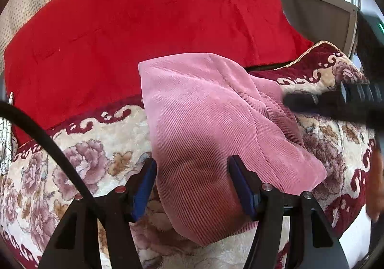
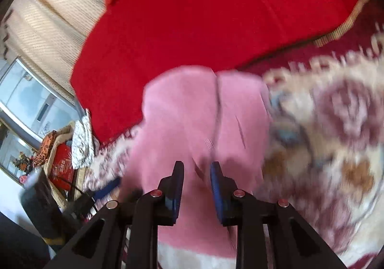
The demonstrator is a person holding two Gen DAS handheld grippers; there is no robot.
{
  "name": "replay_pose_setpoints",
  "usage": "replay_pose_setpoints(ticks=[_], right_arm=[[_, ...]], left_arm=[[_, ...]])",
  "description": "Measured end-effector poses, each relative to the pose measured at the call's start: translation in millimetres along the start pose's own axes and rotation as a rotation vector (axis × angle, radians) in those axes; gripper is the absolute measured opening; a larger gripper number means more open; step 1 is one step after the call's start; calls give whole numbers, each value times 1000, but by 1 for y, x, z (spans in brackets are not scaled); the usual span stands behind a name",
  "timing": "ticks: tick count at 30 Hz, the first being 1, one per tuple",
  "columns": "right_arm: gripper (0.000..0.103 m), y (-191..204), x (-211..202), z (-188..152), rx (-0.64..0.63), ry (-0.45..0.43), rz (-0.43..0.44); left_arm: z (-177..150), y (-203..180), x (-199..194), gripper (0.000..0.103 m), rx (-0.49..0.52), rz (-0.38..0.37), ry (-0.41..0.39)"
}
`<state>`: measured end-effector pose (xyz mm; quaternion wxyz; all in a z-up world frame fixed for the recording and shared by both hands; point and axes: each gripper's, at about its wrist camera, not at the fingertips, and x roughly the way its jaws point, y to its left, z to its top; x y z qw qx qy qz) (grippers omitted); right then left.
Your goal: Fold large clothes
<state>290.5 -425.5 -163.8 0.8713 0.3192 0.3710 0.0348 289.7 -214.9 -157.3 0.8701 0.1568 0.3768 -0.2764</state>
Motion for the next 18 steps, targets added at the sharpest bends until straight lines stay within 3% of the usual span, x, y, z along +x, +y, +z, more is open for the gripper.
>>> replay_pose_setpoints(ticks=[4,7,9,15,18], right_arm=[[26,6,21,25,7,-13,-8],[25,-12,69,27,39,104,-67],[25,-25,88,22,61,129,-32],[25,-21,65,17,56,113,-57],[28,-14,40,9,40,97,-57]], left_arm=[[0,-1,0,64,9,4,-6],[1,-1,2,64,6,-3,-3],[1,-2,2,64,4,0,-5],[2,4,-7,65,-43,-5,-12],[-3,14,-25,74,-107,-16,-37]])
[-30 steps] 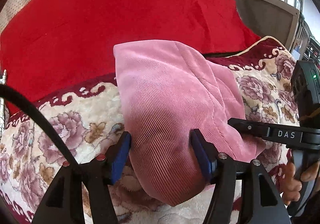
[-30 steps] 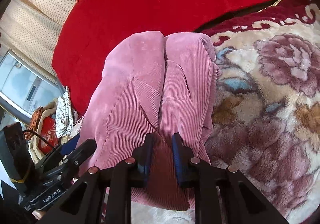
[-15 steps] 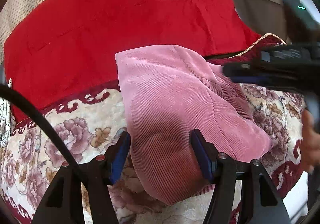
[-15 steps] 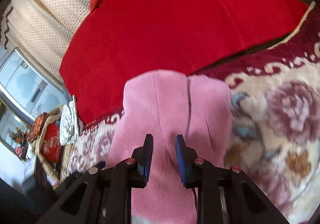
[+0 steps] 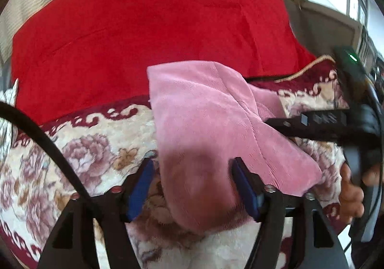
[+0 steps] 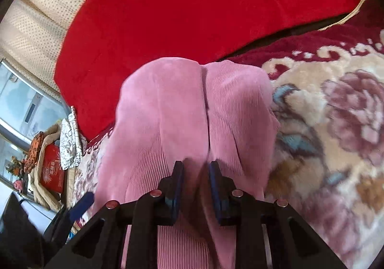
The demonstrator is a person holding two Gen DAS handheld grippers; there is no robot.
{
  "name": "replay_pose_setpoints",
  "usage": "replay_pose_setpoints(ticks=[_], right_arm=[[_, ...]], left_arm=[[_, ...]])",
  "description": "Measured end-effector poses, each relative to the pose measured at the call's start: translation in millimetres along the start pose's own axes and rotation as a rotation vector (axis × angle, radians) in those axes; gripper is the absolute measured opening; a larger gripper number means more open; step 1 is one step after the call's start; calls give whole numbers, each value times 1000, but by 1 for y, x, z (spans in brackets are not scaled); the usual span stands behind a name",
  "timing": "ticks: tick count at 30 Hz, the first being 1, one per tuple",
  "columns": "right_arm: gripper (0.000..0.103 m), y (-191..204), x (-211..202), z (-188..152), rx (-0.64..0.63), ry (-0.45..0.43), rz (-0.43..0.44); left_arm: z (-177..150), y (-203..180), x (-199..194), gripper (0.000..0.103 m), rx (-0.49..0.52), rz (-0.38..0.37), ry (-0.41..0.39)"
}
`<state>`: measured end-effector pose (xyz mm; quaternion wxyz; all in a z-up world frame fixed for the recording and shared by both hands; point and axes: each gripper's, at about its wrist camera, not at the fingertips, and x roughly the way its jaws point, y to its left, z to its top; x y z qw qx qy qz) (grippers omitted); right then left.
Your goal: Fold large clothes
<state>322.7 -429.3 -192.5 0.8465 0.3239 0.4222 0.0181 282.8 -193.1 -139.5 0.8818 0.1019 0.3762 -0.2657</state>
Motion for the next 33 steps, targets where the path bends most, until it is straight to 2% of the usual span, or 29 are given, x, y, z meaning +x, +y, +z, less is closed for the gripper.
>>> replay_pose_setpoints(ticks=[1,2,3,4,6,8,17,23,33], right_arm=[[37,2,-11,-6,-20,-17,-5],[62,5,-22,-12,-42,-37,-13],[76,7,-31,-17,-55,-55,-22],[85,8,-44,-24,-69,-88,-29],[85,10,-65,-34,-94,-148,-24],[85,18,-81,-45,-129,-168,-40],[85,83,-118,-97,-378,-233,-198],[85,113,-142,-119,-453,-298,-260],[85,157,-205,-153,-560,-456,-335]], left_arm=[[-1,3,-6,76,-10,-2,-8],[-4,7,-17,76,-19,-1,-25],[-7,10,-25,76,-20,8,-39],[-10,12,-33,76,-19,26,-50],[-17,15,-48,76,-17,57,-69],[-25,16,-63,76,-13,65,-85],[-44,6,-128,78,6,86,-162],[-46,6,-169,79,-6,118,-221],[-49,-7,-235,84,3,161,-321]])
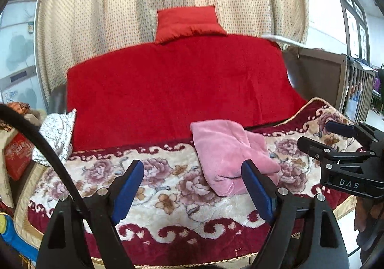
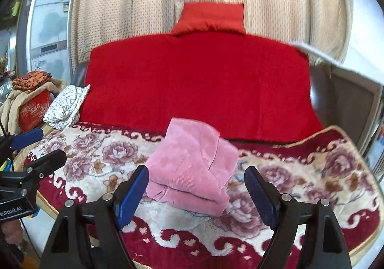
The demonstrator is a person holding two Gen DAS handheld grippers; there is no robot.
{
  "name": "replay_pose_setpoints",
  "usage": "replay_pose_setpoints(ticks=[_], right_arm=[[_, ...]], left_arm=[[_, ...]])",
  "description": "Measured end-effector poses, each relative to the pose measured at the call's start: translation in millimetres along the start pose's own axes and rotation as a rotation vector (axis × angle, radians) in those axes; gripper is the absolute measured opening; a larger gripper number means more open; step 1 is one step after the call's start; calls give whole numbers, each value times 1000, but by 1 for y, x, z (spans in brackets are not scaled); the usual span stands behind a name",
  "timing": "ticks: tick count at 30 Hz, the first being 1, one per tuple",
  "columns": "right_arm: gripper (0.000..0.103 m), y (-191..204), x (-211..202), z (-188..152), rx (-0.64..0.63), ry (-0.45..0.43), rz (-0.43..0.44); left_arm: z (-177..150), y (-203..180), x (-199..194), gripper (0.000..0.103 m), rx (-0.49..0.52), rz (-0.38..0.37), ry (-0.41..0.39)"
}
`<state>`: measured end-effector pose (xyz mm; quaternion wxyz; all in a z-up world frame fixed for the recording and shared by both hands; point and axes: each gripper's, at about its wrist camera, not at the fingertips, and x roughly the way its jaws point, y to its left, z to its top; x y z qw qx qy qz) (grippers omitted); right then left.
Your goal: Fold large clothes
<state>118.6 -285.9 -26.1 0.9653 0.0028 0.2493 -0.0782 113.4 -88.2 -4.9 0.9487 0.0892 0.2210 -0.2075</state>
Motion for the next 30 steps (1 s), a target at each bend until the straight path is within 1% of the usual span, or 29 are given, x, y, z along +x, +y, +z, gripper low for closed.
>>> replay_pose_setpoints(ticks=[6,8,10,14,17,20,25,27,29,30], right_arm=[[85,8,-49,13,-35,-98,-35],[85,11,-63,18,-46,-130,-42],[85,12,-72,22,-49,-147,-47],[85,15,-85,29,-54,-174,-59],[85,19,-87,36,-59,-184,-64],[85,21,-82,40,-63,-186,-62],[85,25,-66,50,-54,-182,-61],[85,23,-56,53,-51,-181,-59],[86,16,-42,55,-36,-179,-51],[86,12,-32,55,-24,-177,-45]], left_arm=[[15,-2,-42,86,20,33,-70],[21,-2,-54,88,19,44,-96],[27,-1,-65,92,14,53,-124],[34,2,-73,93,-1,63,-141],[42,9,-69,93,-33,65,-128],[55,16,-66,93,-63,61,-132],[84,27,-63,94,-120,66,-176],[93,28,-57,97,-136,63,-190],[103,28,-40,100,-134,68,-198],[105,28,-27,100,-129,66,-187]])
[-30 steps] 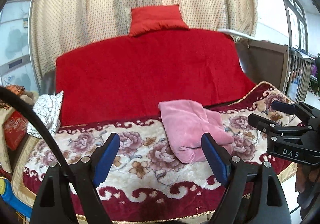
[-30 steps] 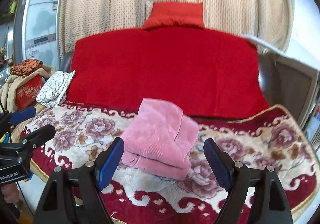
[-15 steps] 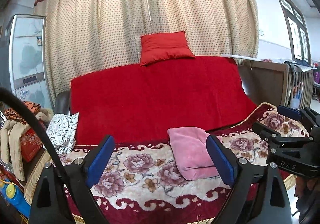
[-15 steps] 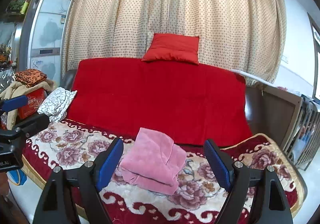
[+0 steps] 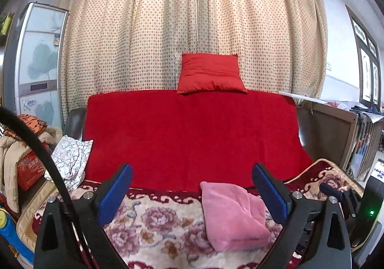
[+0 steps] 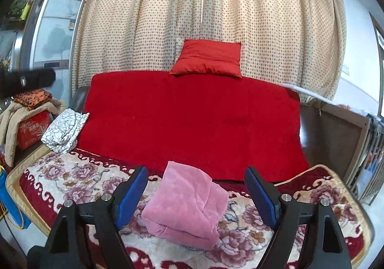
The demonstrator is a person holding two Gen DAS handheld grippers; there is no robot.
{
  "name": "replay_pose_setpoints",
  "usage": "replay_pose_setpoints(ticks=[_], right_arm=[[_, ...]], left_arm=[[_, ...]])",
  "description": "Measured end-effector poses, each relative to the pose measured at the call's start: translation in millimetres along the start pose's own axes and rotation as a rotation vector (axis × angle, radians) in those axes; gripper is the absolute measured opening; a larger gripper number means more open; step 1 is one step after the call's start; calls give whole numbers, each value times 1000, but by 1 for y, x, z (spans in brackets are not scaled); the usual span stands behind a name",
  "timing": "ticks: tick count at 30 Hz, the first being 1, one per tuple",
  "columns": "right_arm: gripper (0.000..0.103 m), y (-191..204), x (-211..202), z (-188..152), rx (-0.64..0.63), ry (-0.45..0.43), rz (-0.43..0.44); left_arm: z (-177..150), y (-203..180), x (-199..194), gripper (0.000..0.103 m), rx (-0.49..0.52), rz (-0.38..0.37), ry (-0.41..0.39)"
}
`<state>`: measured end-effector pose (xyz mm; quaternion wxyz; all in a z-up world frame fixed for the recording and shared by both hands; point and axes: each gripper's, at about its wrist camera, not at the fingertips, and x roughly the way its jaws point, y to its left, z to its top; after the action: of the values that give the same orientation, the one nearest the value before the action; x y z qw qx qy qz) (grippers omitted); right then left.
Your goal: Fold large clothes
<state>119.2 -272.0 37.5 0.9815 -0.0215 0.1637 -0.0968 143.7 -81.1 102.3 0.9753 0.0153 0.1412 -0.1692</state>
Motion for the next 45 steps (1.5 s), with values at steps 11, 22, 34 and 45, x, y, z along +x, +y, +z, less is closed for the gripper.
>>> replay_pose_setpoints(ticks=[11,22,34,45], right_arm=[[60,-97,192,-91,450,382,236],[41,-80,308,-154,456,572,297],[46,-101,339,-88,483,551,274],[55,-91,369,-108,493,639,277]], left_arm=[[-136,12,224,97,-83,-24,484],[-193,-16,292,97,25,-62,488],[-188,-15,290,98,111,-49,421],[-191,-14,292,98,101,-40,397]])
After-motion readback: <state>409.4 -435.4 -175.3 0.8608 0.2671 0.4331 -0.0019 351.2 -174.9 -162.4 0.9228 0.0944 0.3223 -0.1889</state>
